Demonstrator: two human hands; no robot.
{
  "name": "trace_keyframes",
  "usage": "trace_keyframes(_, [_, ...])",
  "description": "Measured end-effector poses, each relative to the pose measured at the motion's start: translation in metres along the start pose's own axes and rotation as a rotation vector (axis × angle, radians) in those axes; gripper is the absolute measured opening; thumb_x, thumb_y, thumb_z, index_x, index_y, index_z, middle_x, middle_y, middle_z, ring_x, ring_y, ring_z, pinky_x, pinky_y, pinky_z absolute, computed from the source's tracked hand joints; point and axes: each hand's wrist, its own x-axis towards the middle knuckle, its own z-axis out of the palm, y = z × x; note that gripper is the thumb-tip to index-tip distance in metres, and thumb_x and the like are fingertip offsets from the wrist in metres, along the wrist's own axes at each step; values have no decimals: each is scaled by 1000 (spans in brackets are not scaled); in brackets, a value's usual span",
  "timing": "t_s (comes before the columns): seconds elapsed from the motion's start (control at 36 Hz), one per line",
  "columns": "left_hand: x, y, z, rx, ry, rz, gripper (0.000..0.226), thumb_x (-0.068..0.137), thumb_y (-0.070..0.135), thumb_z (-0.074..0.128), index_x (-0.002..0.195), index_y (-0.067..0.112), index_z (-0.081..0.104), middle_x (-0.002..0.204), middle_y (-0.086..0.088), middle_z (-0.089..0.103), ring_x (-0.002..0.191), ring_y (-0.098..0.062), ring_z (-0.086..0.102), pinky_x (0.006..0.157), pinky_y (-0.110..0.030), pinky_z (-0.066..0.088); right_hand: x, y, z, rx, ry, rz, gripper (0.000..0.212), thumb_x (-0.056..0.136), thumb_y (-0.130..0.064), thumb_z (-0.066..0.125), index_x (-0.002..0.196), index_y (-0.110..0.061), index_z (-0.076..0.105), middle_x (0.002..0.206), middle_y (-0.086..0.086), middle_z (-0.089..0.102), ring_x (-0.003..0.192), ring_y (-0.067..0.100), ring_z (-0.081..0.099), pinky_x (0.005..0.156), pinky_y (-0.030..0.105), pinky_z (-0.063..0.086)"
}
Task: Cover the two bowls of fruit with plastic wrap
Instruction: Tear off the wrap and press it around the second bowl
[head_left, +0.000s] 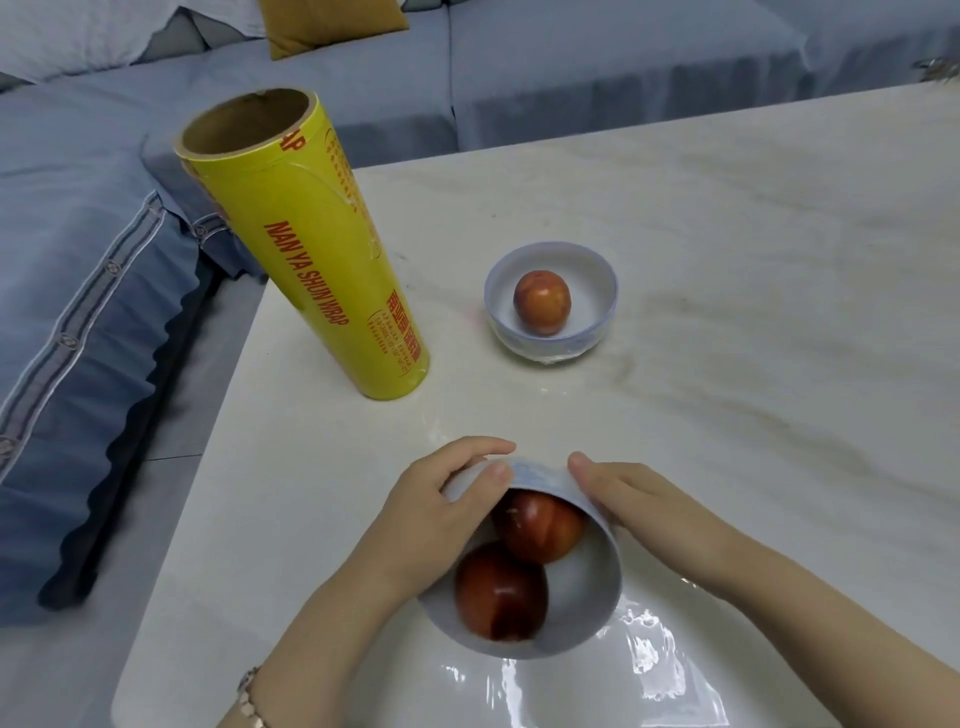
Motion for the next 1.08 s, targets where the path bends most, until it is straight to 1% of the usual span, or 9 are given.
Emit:
trace_keyframes(0.11, [-1, 1, 7, -98, 90, -30, 10, 85, 36, 57, 88, 38, 67, 93, 33, 66, 92, 17, 57, 76, 2, 36, -6, 5, -7, 117, 112, -46, 36, 82, -39, 62, 86, -5, 71, 84, 2, 72, 77, 9, 64, 72, 16, 50])
trace_keyframes(0.22, [-4, 2, 23, -216, 91, -72, 21, 94, 16, 50, 97, 21, 70, 97, 22, 68, 92, 16, 58, 79, -1, 39, -8, 3, -17, 117, 219, -37, 18, 83, -24, 61, 86, -13, 75, 86, 1, 75, 78, 7, 67, 67, 13, 52])
trace_keyframes(0.33, [-1, 7, 25, -223, -2, -58, 19, 89, 31, 52, 95, 25, 68, 101, 18, 69, 96, 11, 59, 80, -2, 39, -8, -2, -23, 169, 222, 41, 19, 81, -20, 64, 87, -5, 74, 80, 8, 72, 72, 12, 66, 64, 16, 54])
trace_keyframes(0.5, [18, 9, 11, -148, -135, -148, 21, 67, 34, 46, 76, 30, 65, 83, 14, 66, 89, -9, 58, 85, -27, 42, 2, -14, -18, 65, 230, 72, 25, 76, -32, 70, 82, -8, 72, 72, 3, 66, 66, 13, 60, 62, 19, 51])
trace_keyframes(0.67, [33, -3, 14, -38, -219, -231, 31, 54, 28, 51, 62, 53, 69, 86, 23, 67, 110, -16, 57, 84, -13, 39, 12, -27, -18, -12, 184, 164, 20, 72, -33, 74, 73, -14, 68, 58, -6, 61, 48, 2, 53, 53, 13, 47])
trace_keyframes(0.78, [16, 5, 20, -133, -67, -157, 31, 69, 32, 44, 78, 20, 72, 89, 9, 72, 91, -9, 62, 86, -24, 45, 13, -30, -17, -14, 157, 180, 19, 72, -30, 75, 72, -14, 65, 58, -5, 58, 44, -1, 51, 49, 11, 45])
trace_keyframes(0.86, [7, 9, 19, -112, -63, -17, 37, 77, 39, 44, 84, 11, 67, 93, -4, 69, 85, -9, 60, 78, -15, 45, 15, -31, -15, -13, 162, 175, 21, 73, -31, 74, 80, -12, 68, 63, -4, 59, 45, -2, 52, 49, 10, 45])
trace_keyframes(0.94, [5, 6, 19, -143, -85, -9, 48, 73, 55, 46, 87, 15, 69, 93, -2, 70, 90, -12, 62, 83, -21, 46, 15, -30, -14, -6, 166, 147, 21, 73, -29, 74, 82, -11, 70, 66, -2, 60, 50, 1, 53, 48, 8, 43])
trace_keyframes(1.08, [3, 7, 19, -125, -80, -1, 42, 71, 60, 50, 87, 27, 71, 92, 10, 72, 93, -6, 65, 82, -17, 47, 14, -29, -15, -25, 136, 115, 19, 74, -27, 73, 78, -8, 72, 71, 4, 61, 61, 7, 53, 54, 11, 44])
